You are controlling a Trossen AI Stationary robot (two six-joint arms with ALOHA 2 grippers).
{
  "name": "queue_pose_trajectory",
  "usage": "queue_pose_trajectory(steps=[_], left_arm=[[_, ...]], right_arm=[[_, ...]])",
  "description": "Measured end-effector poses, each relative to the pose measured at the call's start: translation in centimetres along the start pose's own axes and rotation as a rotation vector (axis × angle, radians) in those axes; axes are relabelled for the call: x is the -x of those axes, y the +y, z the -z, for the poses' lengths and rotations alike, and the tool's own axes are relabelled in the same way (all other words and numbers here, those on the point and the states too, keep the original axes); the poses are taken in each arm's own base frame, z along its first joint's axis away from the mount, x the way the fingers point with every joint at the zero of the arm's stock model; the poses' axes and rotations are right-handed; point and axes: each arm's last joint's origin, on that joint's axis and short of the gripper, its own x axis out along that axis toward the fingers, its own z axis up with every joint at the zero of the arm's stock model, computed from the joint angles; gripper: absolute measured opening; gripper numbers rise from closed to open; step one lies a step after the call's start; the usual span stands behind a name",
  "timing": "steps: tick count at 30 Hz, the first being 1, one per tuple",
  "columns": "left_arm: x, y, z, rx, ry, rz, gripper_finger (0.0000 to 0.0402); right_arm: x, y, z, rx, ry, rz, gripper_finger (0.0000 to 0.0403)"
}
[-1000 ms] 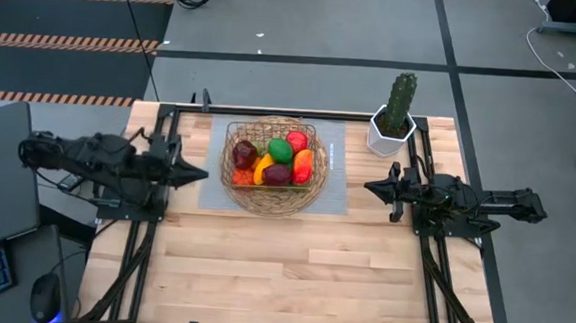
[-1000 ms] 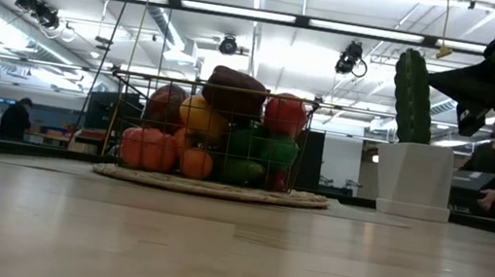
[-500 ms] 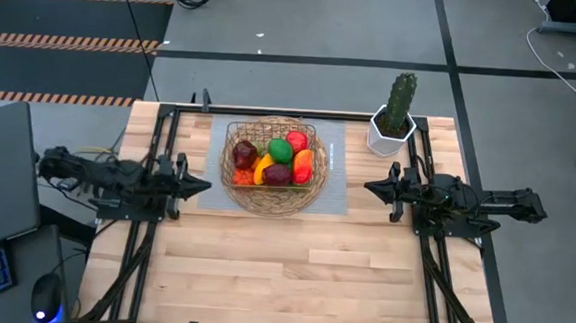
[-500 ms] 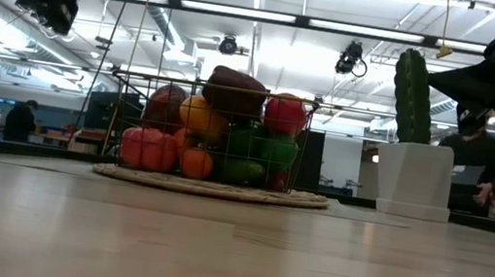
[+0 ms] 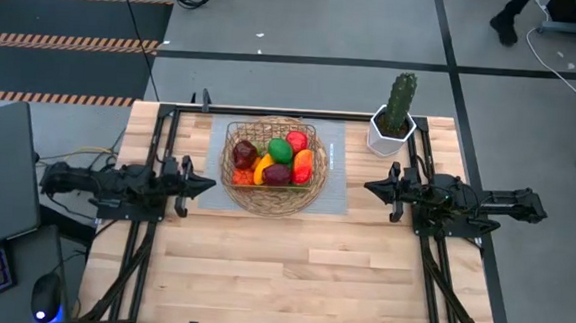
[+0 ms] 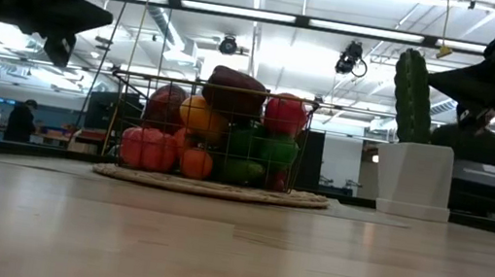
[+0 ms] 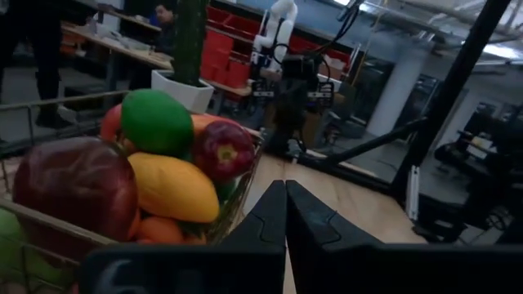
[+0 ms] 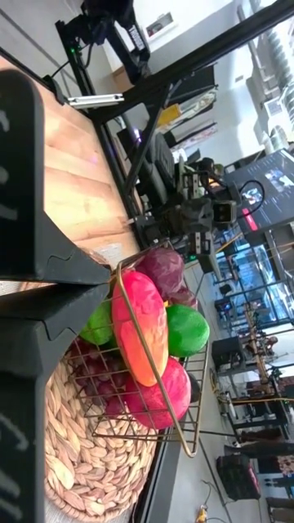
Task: Build produce basket
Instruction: Return to Home Position
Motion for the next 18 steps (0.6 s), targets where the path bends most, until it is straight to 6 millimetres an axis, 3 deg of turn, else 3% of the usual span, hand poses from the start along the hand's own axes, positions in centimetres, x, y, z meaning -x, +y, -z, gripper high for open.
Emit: queue_pose_trajectory(steps=[18], left_arm=[[-0.57, 0.35, 0.82, 0.029, 0.090, -0.043, 0.0029]], right_arm=[[0.00, 0.00, 0.00, 0.000, 0.000, 0.000, 0.0011]])
